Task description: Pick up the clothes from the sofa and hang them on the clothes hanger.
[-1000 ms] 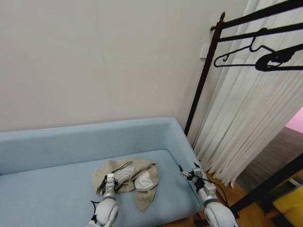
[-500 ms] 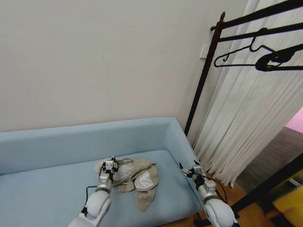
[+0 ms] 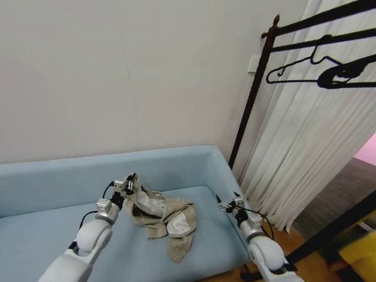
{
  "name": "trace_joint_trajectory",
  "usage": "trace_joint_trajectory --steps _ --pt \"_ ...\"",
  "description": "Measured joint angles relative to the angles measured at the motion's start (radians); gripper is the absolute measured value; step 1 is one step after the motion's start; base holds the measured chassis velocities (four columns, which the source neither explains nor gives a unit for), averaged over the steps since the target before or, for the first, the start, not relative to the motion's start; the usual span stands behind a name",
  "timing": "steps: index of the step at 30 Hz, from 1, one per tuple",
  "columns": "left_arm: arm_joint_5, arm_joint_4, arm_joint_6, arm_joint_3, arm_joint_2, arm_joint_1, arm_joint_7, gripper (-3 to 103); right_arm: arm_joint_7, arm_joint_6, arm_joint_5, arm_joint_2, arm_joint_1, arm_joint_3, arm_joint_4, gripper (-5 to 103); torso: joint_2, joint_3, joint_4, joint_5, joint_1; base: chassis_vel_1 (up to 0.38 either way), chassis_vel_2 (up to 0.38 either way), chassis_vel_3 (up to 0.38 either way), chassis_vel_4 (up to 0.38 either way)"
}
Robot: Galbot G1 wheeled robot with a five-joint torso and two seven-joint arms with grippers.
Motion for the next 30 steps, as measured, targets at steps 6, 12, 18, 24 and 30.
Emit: trace_joint_trajectory --steps 6,12,18,24,30 --pt "-0.003 0.012 -0.012 0.013 -0.001 -0.019 0.011 2 0.184 -0.106 0.126 -0.023 0.182 -0.237 -0.088 100 0.000 0.000 -0.0002 0.0004 0.000 0.000 0.000 0.000 0.000" --pt "-0.004 0.036 -0.014 0.019 -0.001 -0.039 0.011 2 0.366 -0.159 0.185 0.024 0.352 -0.459 -0.198 100 0.000 0.000 0.0003 0.0003 0.000 0.000 0.000 0.000 0.000" --pt "-0.004 0.061 -0.025 0.022 -0.003 -0.051 0.011 2 0.459 -0.182 0.191 0.137 0.486 -0.598 -0.329 100 0.000 0.000 0.0000 0.0000 0.000 0.000 0.000 0.000 0.000" --pt "0.000 0.090 -0.029 0.035 -0.019 -0.085 0.012 2 0.528 -0.190 0.174 0.258 0.563 -0.670 -0.462 100 0.000 0.000 0.0000 0.0000 0.000 0.000 0.000 0.000 0.000" --pt "0.003 0.102 -0.029 0.042 -0.037 -0.114 0.011 2 0.563 -0.229 0.174 0.276 0.576 -0.738 -0.470 100 0.000 0.000 -0.0003 0.0001 0.000 0.000 0.000 0.000 0.000"
